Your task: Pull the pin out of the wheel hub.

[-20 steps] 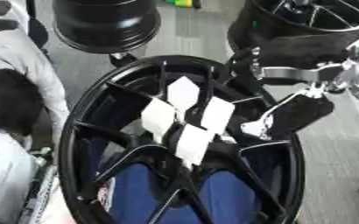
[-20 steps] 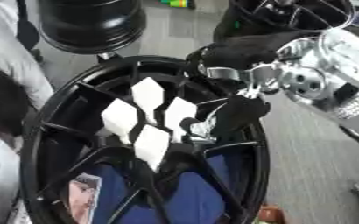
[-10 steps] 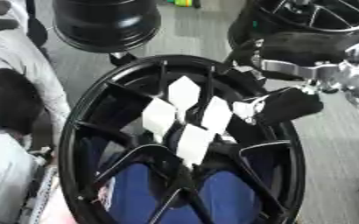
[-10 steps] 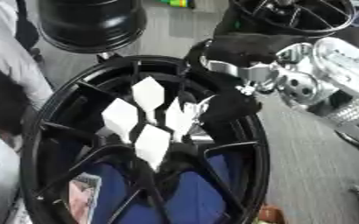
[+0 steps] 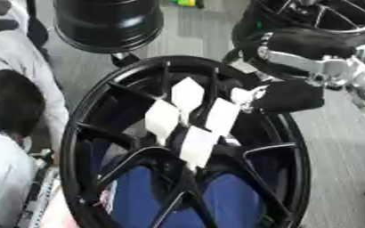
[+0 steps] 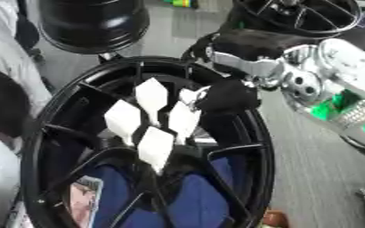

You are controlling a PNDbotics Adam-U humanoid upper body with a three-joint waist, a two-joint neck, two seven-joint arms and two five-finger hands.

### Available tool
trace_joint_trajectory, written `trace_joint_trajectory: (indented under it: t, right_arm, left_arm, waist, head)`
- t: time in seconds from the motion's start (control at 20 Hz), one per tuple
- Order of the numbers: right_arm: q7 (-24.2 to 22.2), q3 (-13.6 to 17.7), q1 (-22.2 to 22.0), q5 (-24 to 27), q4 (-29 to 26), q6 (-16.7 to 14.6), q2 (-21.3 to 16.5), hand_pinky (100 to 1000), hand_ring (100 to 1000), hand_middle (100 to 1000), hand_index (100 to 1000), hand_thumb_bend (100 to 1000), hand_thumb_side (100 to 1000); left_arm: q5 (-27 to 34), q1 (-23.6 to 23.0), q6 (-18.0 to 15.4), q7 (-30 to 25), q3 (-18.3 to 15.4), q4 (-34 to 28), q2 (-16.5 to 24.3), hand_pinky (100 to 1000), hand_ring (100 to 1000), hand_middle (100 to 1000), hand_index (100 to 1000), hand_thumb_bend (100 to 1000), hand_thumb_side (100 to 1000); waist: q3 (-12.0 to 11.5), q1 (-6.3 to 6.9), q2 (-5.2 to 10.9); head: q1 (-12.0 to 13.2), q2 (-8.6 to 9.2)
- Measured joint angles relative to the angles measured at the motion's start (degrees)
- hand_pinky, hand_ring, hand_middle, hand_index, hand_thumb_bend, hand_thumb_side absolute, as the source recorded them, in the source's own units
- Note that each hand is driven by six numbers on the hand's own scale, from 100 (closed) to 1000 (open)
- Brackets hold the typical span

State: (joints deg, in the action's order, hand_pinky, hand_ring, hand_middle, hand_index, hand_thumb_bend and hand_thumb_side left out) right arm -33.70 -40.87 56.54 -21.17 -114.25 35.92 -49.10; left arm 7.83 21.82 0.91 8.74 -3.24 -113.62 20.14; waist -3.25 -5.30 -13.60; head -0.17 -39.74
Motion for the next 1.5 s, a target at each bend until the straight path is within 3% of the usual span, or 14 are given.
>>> trace_joint_trajectory:
  t: [0.2, 0.5, 1.5]
  right_arm:
    - [1.74, -0.48, 0.1, 1.02, 0.0, 1.74, 0.4, 880, 876, 850, 898, 296, 654]
    - [1.88, -0.49, -1.1, 0.81, 0.0, 1.88, 0.4, 882, 879, 846, 900, 383, 592]
    - [-0.09, -0.34, -4.79, -3.02, 0.0, -0.09, 0.97, 879, 874, 840, 893, 372, 663]
  left_arm:
    - [0.06, 0.0, -0.04, 0.04, 0.0, 0.0, 0.0, 682, 732, 519, 811, 100, 725]
    - [0.13, 0.08, -0.05, 0.04, 0.01, 0.0, 0.0, 683, 732, 519, 810, 100, 724]
    - [0.24, 0.15, -0.25, 0.02, 0.02, 0.0, 0.0, 683, 733, 520, 809, 100, 724]
  waist:
    - [0.0, -0.09, 0.14]
    - [0.0, -0.21, 0.21]
    - [-0.11, -0.54, 0.4]
  head:
    - [0.0, -0.02]
    - [0.0, -0.07]
    - [-0.11, -0.48]
